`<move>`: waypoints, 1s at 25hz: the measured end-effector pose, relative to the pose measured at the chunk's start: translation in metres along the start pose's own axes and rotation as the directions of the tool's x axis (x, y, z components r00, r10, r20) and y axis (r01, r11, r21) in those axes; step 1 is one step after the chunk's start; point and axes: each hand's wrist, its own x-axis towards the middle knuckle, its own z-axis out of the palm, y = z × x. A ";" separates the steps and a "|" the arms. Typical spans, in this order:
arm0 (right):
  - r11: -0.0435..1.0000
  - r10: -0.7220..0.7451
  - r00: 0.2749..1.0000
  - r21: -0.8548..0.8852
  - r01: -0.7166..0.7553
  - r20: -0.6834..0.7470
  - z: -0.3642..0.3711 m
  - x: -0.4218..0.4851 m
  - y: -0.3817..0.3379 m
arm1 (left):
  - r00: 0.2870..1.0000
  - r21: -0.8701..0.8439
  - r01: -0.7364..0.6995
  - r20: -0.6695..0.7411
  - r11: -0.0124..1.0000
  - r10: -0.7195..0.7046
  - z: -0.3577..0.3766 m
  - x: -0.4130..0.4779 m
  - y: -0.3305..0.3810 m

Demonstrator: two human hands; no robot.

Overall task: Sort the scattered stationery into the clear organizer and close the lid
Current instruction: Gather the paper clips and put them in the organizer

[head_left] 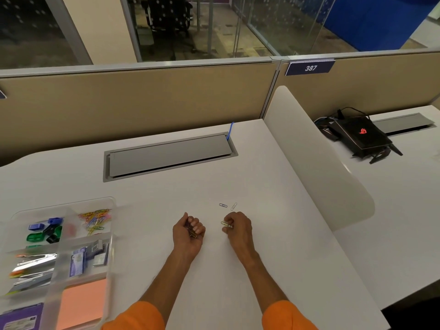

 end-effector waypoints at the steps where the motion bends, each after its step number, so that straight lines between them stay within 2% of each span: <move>1: 1.000 0.007 1.000 -0.013 -0.007 0.010 0.001 0.001 0.001 | 1.000 0.001 -0.002 0.001 1.000 0.002 0.000 -0.001 -0.001; 11: 0.986 0.133 0.987 -0.112 -0.122 0.095 0.005 0.009 0.010 | 1.000 -0.008 -0.007 0.022 1.000 0.007 0.000 -0.005 -0.003; 13: 0.983 0.098 0.988 -0.165 -0.077 0.120 0.004 0.008 0.010 | 1.000 -0.017 -0.005 0.027 1.000 0.006 -0.001 -0.005 -0.002; 18: 0.991 0.047 0.993 -0.129 -0.032 0.108 0.002 0.001 0.014 | 0.999 -0.032 -0.007 0.033 0.999 0.008 -0.003 -0.004 -0.002; 23: 0.980 -0.118 0.983 -0.140 0.138 0.143 -0.002 0.000 0.020 | 0.999 -0.034 -0.003 0.031 0.999 0.004 -0.003 -0.005 -0.004; 25: 0.989 -0.114 0.985 -0.080 0.124 0.127 -0.010 0.000 0.017 | 0.999 -0.036 -0.004 0.032 0.999 0.005 -0.002 -0.006 -0.003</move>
